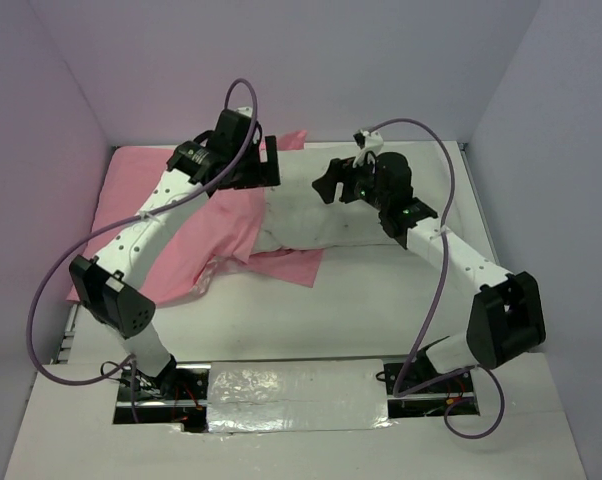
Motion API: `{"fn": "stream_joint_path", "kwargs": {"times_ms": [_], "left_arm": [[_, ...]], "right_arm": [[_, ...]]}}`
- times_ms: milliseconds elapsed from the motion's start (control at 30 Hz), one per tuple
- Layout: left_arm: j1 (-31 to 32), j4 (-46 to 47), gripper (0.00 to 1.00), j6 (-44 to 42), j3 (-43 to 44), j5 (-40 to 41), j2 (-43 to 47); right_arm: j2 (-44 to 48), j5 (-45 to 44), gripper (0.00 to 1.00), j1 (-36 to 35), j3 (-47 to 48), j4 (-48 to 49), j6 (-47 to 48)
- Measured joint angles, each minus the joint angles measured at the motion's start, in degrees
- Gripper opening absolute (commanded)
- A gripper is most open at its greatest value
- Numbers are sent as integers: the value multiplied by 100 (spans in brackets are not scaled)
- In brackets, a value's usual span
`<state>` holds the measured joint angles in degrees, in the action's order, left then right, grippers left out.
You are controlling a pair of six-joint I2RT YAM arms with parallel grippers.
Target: Put the pillow into the pillowcase
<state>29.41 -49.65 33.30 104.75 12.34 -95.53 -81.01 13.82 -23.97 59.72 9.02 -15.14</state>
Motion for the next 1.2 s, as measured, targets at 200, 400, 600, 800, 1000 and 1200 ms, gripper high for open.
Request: {"fn": "stream_joint_path", "kwargs": {"times_ms": [200,400,600,800,1000,1200], "left_arm": [[-264,-13,99,-380,1300,35,-1051],[-584,-125,93,-767,2389,48,-2334],[-656,-175,63,-931,2468,87,-2697],[-658,-195,53,-942,2479,297,-2828],[-662,-223,50,-938,2693,570,-3073],[-669,-221,36,-922,2793,726,-3357]], "right_arm": [[-179,251,93,348,767,-505,846],[-673,778,100,413,1467,-772,2022],[-1725,1305,100,415,2839,-1320,2833],[-2555,1888,100,431,3622,-1762,3368],[-3853,2280,100,431,5195,-2638,3438],[-4511,2444,100,431,5698,-2944,3355]]}}
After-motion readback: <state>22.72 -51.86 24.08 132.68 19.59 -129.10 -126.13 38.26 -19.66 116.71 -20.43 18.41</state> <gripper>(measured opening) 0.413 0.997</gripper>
